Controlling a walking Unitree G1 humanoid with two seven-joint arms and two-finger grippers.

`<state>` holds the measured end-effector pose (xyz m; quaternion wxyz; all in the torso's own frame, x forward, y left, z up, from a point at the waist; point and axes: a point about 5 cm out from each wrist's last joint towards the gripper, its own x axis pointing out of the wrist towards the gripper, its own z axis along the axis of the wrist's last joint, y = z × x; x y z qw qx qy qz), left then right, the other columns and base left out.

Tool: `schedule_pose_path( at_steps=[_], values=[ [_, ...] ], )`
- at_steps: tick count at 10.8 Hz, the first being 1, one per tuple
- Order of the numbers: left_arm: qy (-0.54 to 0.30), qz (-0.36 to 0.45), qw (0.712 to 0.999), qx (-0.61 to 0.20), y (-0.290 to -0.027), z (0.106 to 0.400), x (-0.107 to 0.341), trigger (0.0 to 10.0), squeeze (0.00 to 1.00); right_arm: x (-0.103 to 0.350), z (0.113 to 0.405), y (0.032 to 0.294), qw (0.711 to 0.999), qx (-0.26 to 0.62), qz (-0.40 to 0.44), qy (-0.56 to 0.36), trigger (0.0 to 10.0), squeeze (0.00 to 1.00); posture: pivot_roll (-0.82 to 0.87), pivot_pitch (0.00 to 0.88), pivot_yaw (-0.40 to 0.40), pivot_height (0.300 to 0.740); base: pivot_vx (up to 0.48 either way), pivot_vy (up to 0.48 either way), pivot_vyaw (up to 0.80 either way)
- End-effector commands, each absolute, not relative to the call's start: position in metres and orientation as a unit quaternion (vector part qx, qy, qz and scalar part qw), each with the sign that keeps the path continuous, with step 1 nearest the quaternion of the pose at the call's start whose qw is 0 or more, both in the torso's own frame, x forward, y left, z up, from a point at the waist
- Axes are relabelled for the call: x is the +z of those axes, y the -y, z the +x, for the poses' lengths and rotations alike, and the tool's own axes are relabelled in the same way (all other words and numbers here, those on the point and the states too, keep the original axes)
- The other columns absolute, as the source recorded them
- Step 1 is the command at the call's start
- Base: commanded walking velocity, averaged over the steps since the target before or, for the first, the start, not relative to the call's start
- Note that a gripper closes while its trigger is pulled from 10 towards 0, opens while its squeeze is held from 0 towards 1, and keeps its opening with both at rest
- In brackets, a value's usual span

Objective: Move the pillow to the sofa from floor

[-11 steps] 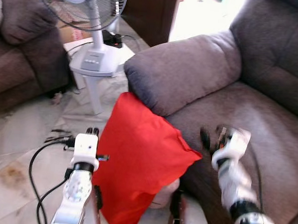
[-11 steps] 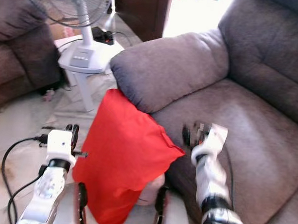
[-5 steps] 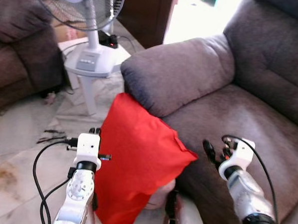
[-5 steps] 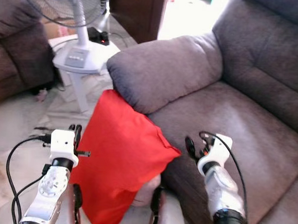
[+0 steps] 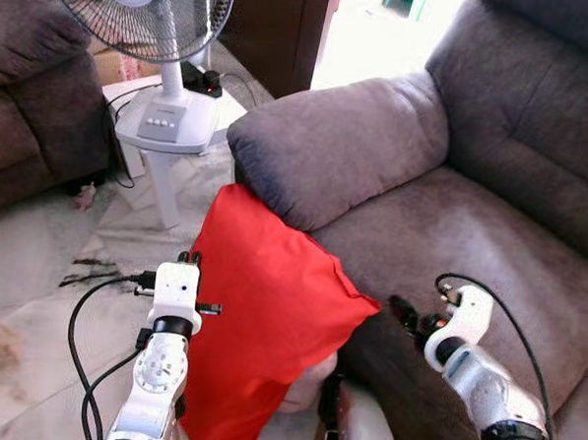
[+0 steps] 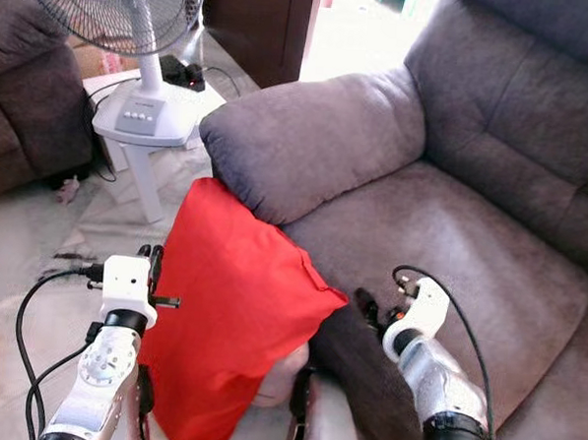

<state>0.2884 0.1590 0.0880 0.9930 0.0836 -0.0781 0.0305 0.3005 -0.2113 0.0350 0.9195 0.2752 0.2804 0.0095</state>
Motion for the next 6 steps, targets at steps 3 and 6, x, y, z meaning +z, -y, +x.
schedule_pose_path(
  at_steps=[3, 6],
  values=[
    [0.075, 0.081, 0.993, 0.035, -0.165, 0.281, 0.084, 10.0, 0.0, 0.007, 0.286, 0.193, 0.864, 0.008, 0.358, -0.353, 10.0, 0.0, 0.11, 0.105, -0.152, 0.537, 0.0, 0.0, 0.0],
    [0.075, 0.082, 0.993, 0.028, -0.165, 0.281, 0.085, 10.0, 0.0, 0.024, 0.289, 0.187, 0.871, 0.099, 0.378, -0.298, 10.0, 0.0, 0.1, 0.109, -0.143, 0.537, 0.0, 0.0, 0.0]
  ],
)
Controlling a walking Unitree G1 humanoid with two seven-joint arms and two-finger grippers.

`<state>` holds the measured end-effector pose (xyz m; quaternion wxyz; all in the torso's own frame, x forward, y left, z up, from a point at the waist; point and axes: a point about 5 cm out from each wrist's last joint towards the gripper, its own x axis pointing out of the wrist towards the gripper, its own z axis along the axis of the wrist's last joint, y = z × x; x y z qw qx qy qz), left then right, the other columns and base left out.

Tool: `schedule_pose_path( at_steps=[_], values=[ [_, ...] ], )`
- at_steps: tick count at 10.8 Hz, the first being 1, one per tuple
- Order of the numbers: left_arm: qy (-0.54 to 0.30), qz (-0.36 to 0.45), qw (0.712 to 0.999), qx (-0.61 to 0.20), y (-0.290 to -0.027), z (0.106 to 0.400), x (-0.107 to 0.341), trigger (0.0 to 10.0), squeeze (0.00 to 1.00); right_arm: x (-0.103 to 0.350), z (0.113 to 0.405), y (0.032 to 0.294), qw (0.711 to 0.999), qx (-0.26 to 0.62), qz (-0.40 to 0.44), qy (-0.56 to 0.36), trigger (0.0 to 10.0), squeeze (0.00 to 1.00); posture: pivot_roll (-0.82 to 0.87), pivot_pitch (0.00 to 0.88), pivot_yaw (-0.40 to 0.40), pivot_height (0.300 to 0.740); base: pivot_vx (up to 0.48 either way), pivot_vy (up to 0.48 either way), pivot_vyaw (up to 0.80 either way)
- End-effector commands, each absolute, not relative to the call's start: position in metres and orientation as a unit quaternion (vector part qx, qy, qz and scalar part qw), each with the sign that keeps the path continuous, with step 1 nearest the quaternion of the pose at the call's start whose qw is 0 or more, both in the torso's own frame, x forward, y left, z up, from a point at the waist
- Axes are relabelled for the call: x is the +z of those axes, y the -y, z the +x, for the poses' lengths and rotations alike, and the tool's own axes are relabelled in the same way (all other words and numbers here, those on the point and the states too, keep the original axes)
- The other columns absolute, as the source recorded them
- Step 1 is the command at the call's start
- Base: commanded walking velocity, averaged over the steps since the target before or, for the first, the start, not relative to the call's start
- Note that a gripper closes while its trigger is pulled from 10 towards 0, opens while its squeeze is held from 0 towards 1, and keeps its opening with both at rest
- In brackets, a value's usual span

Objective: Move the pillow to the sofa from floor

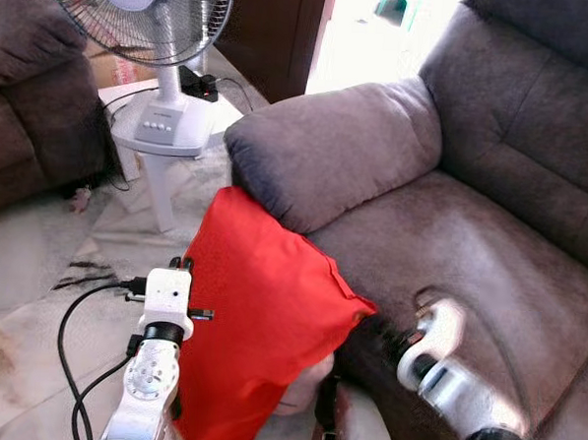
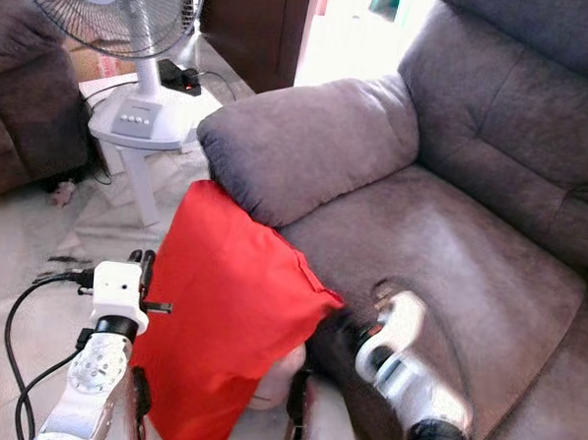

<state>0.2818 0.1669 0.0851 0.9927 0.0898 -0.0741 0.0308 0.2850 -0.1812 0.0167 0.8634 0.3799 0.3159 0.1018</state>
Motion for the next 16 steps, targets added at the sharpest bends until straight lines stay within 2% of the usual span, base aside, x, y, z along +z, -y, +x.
schedule_pose_path(
  at_steps=[1, 4, 8, 10, 12, 16],
  values=[
    [0.07, 0.081, 0.994, 0.02, -0.162, 0.281, 0.083, 10.0, 0.0, 0.024, 0.285, 0.198, 0.875, 0.096, 0.369, -0.299, 10.0, 0.0, 0.09, 0.116, -0.141, 0.537, 0.0, 0.0, 0.0],
    [0.065, 0.078, 0.995, 0.009, -0.157, 0.281, 0.082, 10.0, 0.0, 0.023, 0.272, 0.202, 0.873, 0.13, 0.364, -0.299, 10.0, 0.0, 0.09, 0.128, -0.139, 0.537, 0.0, 0.0, 0.0],
    [0.061, 0.078, 0.995, 0.008, -0.158, 0.279, 0.081, 10.0, 0.0, 0.012, 0.275, 0.183, 0.866, 0.136, 0.356, -0.325, 10.0, 0.0, 0.1, 0.14, -0.138, 0.537, 0.0, 0.0, 0.0],
    [0.061, 0.078, 0.995, 0.008, -0.158, 0.279, 0.081, 10.0, 0.0, 0.012, 0.275, 0.183, 0.866, 0.136, 0.356, -0.325, 10.0, 0.0, 0.1, 0.14, -0.138, 0.537, 0.0, 0.0, 0.0],
    [0.065, 0.08, 0.995, 0.005, -0.156, 0.275, 0.082, 10.0, 0.0, 0.014, 0.281, 0.162, 0.852, 0.193, 0.373, -0.312, 10.0, 0.0, 0.12, 0.159, -0.138, 0.537, 0.0, 0.0, 0.0],
    [0.064, 0.082, 0.995, 0.001, -0.154, 0.274, 0.082, 10.0, 0.0, 0.019, 0.294, 0.149, 0.856, 0.206, 0.376, -0.289, 10.0, 0.0, 0.13, 0.161, -0.141, 0.537, 0.0, 0.0, 0.0]
  ],
)
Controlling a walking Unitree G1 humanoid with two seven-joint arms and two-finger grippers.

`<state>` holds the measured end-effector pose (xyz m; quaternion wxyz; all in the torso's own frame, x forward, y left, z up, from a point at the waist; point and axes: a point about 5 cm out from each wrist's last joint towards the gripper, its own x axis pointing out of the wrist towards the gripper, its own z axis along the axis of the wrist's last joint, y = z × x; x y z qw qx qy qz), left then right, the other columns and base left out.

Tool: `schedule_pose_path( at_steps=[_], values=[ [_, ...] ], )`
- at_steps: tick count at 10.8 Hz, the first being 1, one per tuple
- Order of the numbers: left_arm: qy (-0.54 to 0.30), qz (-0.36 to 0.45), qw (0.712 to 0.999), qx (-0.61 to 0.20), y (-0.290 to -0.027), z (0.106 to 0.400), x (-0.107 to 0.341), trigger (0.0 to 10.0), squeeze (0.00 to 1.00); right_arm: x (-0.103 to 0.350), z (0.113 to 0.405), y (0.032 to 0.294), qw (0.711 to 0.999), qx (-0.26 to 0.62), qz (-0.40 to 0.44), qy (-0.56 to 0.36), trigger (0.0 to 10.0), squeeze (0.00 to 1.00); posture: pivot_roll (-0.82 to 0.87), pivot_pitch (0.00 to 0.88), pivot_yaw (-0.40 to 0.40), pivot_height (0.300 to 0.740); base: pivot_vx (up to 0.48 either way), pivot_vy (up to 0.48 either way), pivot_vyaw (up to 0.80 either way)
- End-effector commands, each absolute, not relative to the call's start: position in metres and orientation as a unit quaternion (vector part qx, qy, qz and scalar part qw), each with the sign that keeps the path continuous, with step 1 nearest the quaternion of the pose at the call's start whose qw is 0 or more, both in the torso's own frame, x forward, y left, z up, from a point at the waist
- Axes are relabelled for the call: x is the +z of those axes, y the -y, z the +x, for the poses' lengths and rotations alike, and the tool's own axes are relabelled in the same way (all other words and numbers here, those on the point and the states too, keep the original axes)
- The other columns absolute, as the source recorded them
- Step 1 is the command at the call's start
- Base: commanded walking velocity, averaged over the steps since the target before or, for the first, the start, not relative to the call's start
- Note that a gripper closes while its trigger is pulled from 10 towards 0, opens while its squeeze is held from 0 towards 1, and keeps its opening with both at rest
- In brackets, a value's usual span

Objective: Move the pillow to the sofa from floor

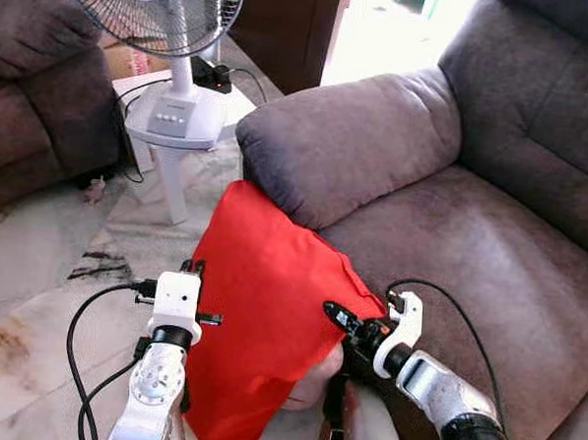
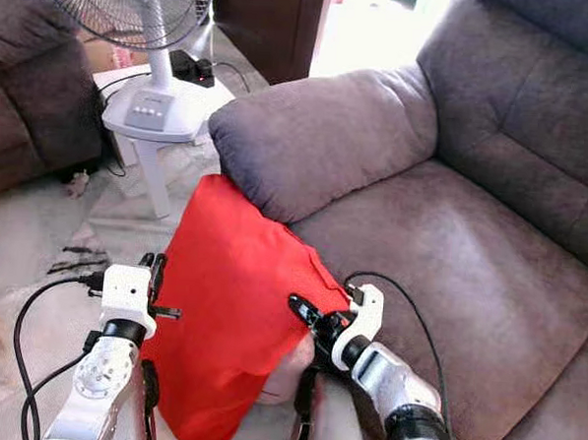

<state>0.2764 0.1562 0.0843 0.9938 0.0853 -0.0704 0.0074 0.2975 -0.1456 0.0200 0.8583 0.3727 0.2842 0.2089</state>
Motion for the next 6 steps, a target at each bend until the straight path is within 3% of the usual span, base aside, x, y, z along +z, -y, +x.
schedule_pose_path(
  at_steps=[1, 4, 5, 6],
  values=[
    [0.063, 0.084, 0.994, 0.001, -0.153, 0.274, 0.083, 10.0, 0.0, 0.017, 0.3, 0.151, 0.872, 0.18, 0.358, -0.28, 10.0, 0.0, 0.13, 0.161, -0.143, 0.537, 0.0, 0.0, 0.0],
    [0.062, 0.086, 0.994, -0.004, -0.15, 0.275, 0.083, 10.0, 0.0, 0.017, 0.311, 0.155, 0.898, 0.11, 0.33, -0.27, 10.0, 0.0, 0.14, 0.164, -0.139, 0.537, 0.0, 0.0, 0.0],
    [0.062, 0.087, 0.994, -0.004, -0.15, 0.274, 0.083, 10.0, 0.0, 0.018, 0.313, 0.155, 0.902, 0.097, 0.332, -0.26, 2.2, 0.0, 0.14, 0.163, -0.139, 0.537, 0.0, 0.0, 0.0],
    [0.061, 0.088, 0.994, -0.004, -0.15, 0.274, 0.083, 10.0, 0.0, 0.021, 0.316, 0.155, 0.904, 0.092, 0.341, -0.24, 0.0, 0.0, 0.14, 0.163, -0.138, 0.537, 0.0, 0.0, 0.0]
  ],
)
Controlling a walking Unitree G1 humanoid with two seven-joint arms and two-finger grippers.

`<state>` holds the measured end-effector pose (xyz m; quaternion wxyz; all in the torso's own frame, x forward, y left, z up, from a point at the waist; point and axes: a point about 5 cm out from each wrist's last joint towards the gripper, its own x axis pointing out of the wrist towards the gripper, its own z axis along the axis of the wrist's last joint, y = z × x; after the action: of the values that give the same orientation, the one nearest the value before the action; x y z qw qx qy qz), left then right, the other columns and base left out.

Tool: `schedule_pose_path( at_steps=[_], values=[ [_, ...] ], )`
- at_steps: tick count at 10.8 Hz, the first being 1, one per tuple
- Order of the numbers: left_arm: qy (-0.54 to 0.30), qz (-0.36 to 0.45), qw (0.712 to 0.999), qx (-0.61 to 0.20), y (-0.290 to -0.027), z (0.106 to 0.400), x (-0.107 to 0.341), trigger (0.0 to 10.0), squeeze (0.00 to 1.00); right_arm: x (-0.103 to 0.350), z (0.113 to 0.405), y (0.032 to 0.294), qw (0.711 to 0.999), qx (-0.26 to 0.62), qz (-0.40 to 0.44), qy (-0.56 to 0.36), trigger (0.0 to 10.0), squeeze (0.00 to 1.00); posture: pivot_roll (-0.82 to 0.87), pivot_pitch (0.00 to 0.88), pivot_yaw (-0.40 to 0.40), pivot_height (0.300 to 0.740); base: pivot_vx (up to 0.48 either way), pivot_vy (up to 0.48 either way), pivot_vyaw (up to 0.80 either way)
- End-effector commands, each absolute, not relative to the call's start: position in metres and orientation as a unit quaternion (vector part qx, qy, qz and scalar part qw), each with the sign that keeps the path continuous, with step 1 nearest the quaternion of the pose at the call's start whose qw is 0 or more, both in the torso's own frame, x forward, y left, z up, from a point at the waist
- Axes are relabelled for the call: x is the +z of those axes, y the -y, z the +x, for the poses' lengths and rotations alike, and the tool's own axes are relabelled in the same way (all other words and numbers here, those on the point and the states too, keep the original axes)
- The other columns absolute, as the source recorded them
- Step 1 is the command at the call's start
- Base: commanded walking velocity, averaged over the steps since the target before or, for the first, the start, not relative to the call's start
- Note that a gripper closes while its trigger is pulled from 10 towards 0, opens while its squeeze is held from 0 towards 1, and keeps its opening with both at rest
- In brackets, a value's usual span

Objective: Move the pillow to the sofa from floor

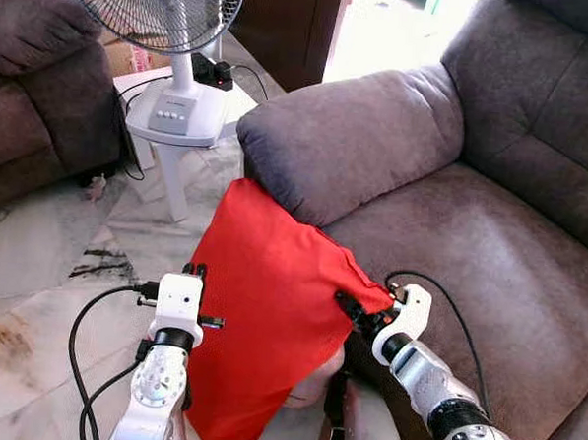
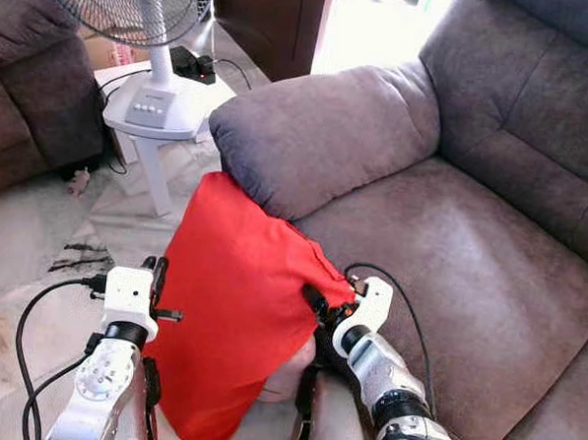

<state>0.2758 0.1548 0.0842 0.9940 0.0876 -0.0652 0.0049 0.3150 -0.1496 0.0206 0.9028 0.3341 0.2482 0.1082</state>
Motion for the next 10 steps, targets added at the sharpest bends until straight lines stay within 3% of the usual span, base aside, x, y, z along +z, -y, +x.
schedule_pose_path(
  at_steps=[1, 10],
  values=[
    [0.061, 0.089, 0.994, -0.005, -0.151, 0.274, 0.083, 10.0, 0.0, 0.023, 0.317, 0.154, 0.905, 0.101, 0.338, -0.237, 0.0, 0.0, 0.14, 0.162, -0.132, 0.537, 0.0, 0.0, 0.0],
    [0.056, 0.096, 0.994, -0.017, -0.161, 0.277, 0.084, 10.0, 0.0, 0.019, 0.312, 0.136, 0.902, 0.135, 0.346, -0.219, 0.0, 0.0, 0.11, 0.105, -0.066, 0.537, 0.0, 0.0, 0.0]
  ],
)
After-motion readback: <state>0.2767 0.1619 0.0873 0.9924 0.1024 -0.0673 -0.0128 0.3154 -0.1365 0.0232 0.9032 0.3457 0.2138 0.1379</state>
